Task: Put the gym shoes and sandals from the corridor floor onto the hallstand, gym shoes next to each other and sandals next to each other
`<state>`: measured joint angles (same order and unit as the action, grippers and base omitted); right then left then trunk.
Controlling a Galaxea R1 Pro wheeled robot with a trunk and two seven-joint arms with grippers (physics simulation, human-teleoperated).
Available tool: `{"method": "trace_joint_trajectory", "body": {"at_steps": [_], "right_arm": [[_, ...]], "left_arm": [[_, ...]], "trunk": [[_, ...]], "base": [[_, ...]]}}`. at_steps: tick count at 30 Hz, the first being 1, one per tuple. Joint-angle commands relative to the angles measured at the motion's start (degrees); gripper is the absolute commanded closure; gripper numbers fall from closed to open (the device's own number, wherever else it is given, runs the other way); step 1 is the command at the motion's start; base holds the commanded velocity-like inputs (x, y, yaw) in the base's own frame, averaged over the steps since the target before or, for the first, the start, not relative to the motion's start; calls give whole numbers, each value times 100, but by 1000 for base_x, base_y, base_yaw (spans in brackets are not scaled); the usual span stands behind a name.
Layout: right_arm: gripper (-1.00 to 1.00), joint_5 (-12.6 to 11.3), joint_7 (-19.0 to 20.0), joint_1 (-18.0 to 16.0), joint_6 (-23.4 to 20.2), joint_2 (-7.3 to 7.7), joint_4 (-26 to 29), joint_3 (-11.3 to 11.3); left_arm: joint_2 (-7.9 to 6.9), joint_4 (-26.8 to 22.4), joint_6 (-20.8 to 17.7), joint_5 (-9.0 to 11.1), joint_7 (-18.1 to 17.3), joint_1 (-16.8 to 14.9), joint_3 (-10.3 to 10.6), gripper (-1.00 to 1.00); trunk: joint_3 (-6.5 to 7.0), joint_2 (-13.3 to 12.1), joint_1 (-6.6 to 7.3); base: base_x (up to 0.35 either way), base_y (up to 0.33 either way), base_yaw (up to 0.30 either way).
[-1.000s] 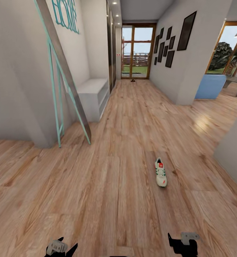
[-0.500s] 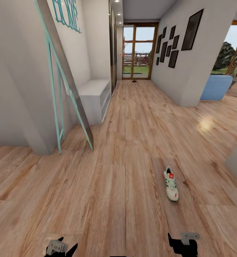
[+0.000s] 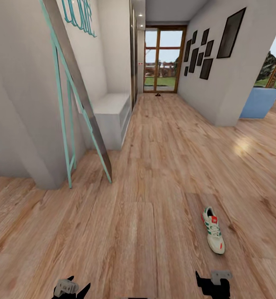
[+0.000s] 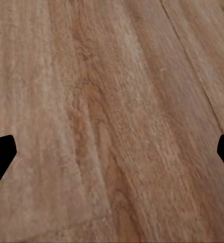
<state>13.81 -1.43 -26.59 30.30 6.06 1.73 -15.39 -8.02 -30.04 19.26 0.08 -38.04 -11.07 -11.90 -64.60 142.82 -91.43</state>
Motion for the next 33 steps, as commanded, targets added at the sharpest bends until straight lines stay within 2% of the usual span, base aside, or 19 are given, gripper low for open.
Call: {"method": "trace_joint_trajectory", "body": {"at_steps": [1,12,17,26,33], "right_arm": [[-100,60,-15,-4,20,1,-7,-43],[-100,60,-15,-4,20,1,-6,-43],[-100,60,-15,-4,20,1,-6,-43],[-100,60,-15,-4,20,1,-7,-43],[-100,60,-9,-4,20,1,-6,-43]], "left_arm": [[3,7,13,0,-37,-4,-23,-100],[3,7,13,7,-37,-7,-23,-100],[3,7,15,114,-44,-7,-23,-100],[3,7,16,162,-46,-6,-23,-100],[3,7,16,167,-46,-6,-16,-100]], "trunk": [[-5,2,-2],[-5,2,-2],[-5,2,-2],[-5,2,-2],[-5,2,-2]], "base": [[331,161,0],[331,162,0],[331,167,0],[331,168,0],[335,43,0]]}}
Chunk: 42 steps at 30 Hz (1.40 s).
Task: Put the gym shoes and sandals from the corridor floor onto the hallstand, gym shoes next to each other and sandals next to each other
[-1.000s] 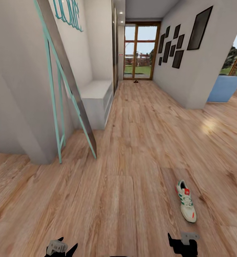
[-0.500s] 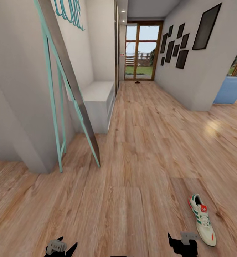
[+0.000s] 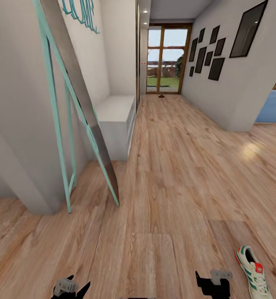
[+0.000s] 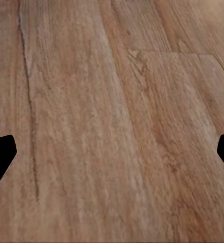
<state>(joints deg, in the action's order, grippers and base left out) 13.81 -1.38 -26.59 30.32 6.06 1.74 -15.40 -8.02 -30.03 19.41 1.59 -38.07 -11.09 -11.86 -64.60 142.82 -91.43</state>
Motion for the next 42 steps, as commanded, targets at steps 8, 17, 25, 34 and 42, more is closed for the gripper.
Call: {"method": "trace_joint_trajectory", "body": {"at_steps": [8,17,25,34,42], "right_arm": [[-100,60,-6,-4,18,0,-10,-42],[-100,60,-3,-4,18,0,-12,-42],[-100,60,-10,-4,18,0,-10,-42],[-100,60,-11,-4,18,0,-11,-42],[-100,60,-11,-4,18,0,-10,-42]], "left_arm": [[2,6,2,16,-43,-5,-21,-100],[2,7,2,16,-43,-1,-18,-100],[2,7,2,16,-43,-3,-23,-100],[2,8,2,16,-43,-4,-24,-100],[2,6,2,16,-43,-4,-24,-100]], "trunk": [[1,2,-2],[27,2,-2],[37,2,-2],[38,2,-2],[38,2,-2]], "base": [[336,6,-100],[337,0,-262],[337,0,-103],[333,-30,-8],[291,-147,0]]}}
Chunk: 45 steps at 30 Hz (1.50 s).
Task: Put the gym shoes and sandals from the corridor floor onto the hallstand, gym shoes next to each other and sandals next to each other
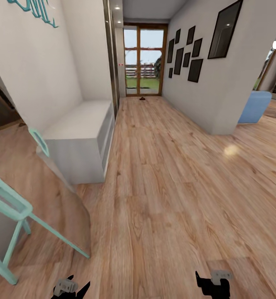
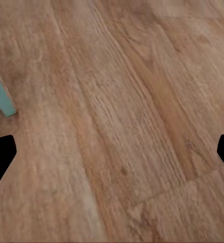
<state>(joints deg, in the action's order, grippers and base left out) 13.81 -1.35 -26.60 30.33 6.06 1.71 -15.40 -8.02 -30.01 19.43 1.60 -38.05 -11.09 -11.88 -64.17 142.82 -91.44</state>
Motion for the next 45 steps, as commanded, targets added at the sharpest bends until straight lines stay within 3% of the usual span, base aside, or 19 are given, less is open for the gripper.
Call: {"method": "trace_joint_trajectory", "body": {"at_steps": [1,16,45], "right_arm": [[-100,60,-14,-3,16,0,-8,-42],[-100,60,-14,-3,16,0,-5,-42],[-100,60,-14,-3,16,0,-12,-42]], "left_arm": [[2,4,-1,16,-45,-2,-23,-100],[2,4,-1,16,-45,-2,-20,-100],[2,4,-1,16,-42,-1,-24,-100]], "trunk": [[-5,2,-2],[0,2,-2],[88,2,-2]], "base": [[280,-165,0],[171,-100,-28],[3,-2,-228]]}}
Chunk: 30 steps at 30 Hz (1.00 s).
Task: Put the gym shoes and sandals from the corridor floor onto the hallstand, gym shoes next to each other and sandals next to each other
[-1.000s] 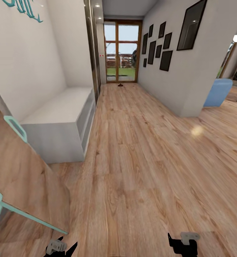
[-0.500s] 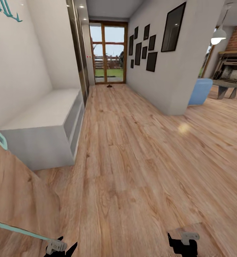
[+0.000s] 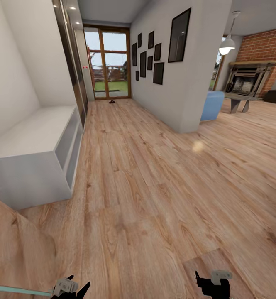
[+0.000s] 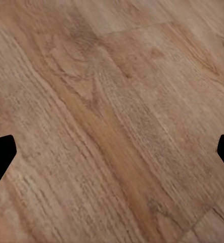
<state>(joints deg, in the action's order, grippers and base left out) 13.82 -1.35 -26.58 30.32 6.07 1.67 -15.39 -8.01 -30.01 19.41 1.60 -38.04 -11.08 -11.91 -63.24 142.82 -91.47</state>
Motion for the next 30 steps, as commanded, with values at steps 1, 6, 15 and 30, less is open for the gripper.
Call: {"method": "trace_joint_trajectory", "body": {"at_steps": [1,6,15,30], "right_arm": [[-100,59,-14,-5,18,0,-7,-43],[-100,59,-14,-5,18,0,-3,-43],[-100,59,-14,-5,18,-1,-1,-43],[-100,74,-6,-5,17,0,-5,-43]], "left_arm": [[1,4,2,16,-41,-3,-21,-100],[1,4,2,29,2,-5,-22,-100],[15,4,2,49,370,-5,-15,-100],[19,4,2,71,633,-5,-13,-100]], "trunk": [[-1,2,1],[15,2,1],[26,2,1],[27,2,1]], "base": [[0,0,-241],[0,0,-239],[23,0,-104],[282,0,-7]]}}
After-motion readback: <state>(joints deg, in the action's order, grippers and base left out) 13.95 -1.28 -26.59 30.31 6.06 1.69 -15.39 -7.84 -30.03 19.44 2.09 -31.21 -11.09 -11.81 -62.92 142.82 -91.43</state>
